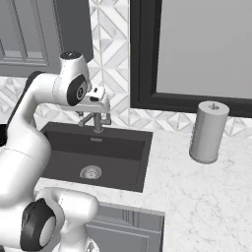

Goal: Pick the pan and sponge and place them into the sink. Then turn on the water.

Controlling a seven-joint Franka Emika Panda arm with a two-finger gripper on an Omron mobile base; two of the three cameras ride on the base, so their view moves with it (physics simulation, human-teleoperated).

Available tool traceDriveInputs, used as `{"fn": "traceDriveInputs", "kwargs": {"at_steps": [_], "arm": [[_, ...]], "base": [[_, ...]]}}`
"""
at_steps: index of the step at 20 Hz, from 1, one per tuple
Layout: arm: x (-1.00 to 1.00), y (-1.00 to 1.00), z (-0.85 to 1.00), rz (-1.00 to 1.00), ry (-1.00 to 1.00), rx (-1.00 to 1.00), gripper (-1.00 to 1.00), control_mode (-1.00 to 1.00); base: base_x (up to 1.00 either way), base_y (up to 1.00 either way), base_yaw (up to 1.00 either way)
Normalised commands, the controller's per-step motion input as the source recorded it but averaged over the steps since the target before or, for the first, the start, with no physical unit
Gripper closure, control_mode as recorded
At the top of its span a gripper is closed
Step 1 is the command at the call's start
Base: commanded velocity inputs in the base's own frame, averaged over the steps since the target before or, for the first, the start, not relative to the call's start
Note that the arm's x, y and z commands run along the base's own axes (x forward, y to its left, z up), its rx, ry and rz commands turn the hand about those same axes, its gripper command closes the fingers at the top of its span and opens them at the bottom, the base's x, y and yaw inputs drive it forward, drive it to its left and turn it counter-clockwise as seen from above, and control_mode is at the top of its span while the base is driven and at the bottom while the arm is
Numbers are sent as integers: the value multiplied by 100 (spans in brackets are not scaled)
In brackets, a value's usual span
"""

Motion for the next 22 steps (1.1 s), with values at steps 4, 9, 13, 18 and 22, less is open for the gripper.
{"fn": "traceDriveInputs", "kwargs": {"at_steps": [4,9,13,18,22], "arm": [[-15,38,-2,2,0,0,-100,-100],[-1,100,-30,11,0,-13,-100,-100],[0,100,-19,25,1,-3,-100,-100],[0,100,-10,40,6,1,-100,-100],[11,100,-38,42,5,1,-100,-100]], "base": [[0,0,0],[0,0,0],[0,0,0],[0,0,0],[0,0,0]]}}
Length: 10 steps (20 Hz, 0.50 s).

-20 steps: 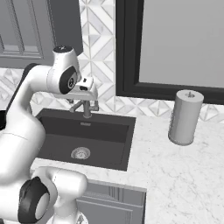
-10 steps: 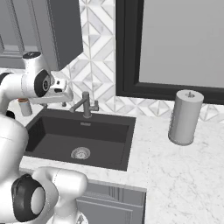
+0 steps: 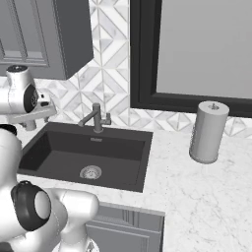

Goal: Pick the pan and sponge and place them into the sink. Then turn on the water.

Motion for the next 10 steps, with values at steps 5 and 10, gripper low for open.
{"fn": "traceDriveInputs", "kwargs": {"at_steps": [5,10], "arm": [[9,100,-59,33,0,0,-100,-100],[5,31,-7,2,0,-10,-100,-100]], "base": [[0,0,0],[0,0,0]]}}
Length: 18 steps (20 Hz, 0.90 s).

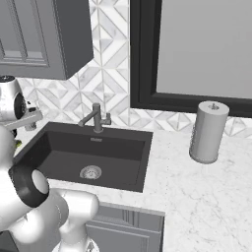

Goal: Pick the pan and sponge and place them into the sink. Then turn on the water.

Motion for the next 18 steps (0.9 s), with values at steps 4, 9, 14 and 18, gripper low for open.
{"fn": "traceDriveInputs", "kwargs": {"at_steps": [4,9,14,18], "arm": [[43,94,-32,0,5,-9,-100,-100],[93,100,-4,-2,32,0,-100,-100],[66,92,-19,-5,17,-1,-100,-100],[0,17,-4,0,1,-6,-100,-100]], "base": [[0,0,0],[0,0,0],[0,0,0],[0,0,0]]}}
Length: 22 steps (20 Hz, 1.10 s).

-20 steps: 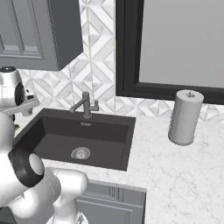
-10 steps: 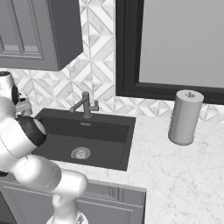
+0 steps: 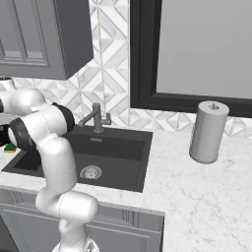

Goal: Pick the pan and sponge and place them into the sink. Then turn on the water.

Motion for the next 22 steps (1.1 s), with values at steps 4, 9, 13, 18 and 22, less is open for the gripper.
{"fn": "traceDriveInputs", "kwargs": {"at_steps": [4,9,13,18,22], "arm": [[0,23,-14,0,0,-8,-100,-100],[0,50,-31,-9,0,-6,-100,-100],[-8,43,-18,-23,6,-1,-100,-100],[-9,38,-15,-34,11,0,-100,-100],[-9,35,-21,-33,11,0,-100,-100]], "base": [[0,0,0],[0,0,0],[0,0,0],[0,0,0],[0,0,0]]}}
